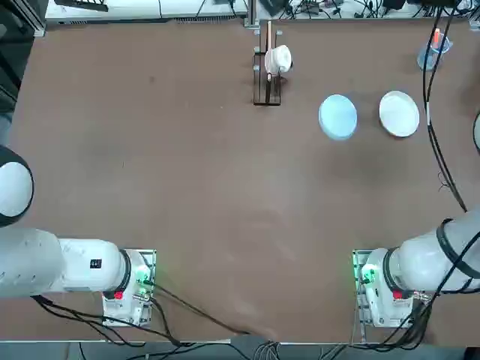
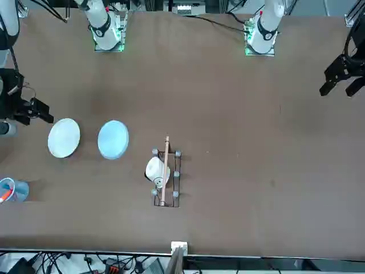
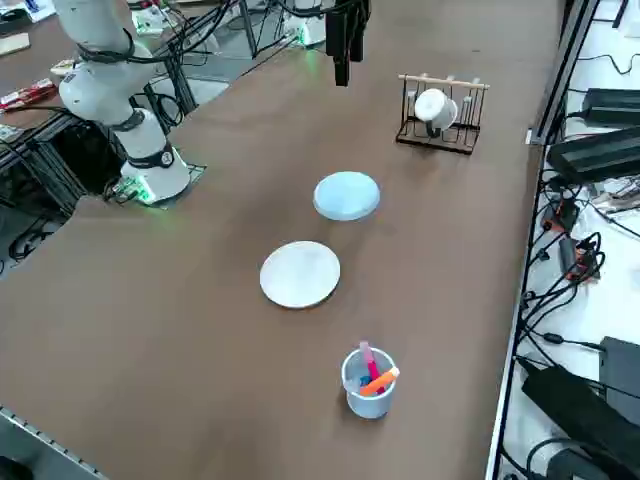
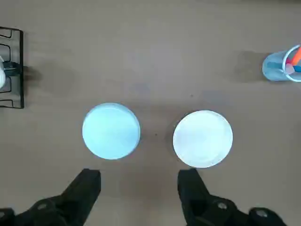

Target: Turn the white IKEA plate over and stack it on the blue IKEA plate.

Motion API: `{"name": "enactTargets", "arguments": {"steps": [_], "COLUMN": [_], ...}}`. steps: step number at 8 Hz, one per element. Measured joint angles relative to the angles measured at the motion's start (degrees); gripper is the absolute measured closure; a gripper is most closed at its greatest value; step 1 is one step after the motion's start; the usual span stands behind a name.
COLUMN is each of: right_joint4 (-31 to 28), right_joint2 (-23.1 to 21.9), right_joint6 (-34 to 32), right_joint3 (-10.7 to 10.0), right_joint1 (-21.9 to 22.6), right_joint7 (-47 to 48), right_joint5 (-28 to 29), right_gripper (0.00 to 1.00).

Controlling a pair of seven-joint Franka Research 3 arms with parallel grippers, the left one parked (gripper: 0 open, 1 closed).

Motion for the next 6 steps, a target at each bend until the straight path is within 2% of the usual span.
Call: {"name": "enactTargets", "arguments": {"steps": [6], "right_joint4": [-0.89], "right_joint2": [1.11], "right_joint6": [-0.33], "right_joint3": [0.00], "right_joint1": [0.00], "right_joint7": [-0.03], "right_joint5": [0.00], "right_gripper": [0.00]}}
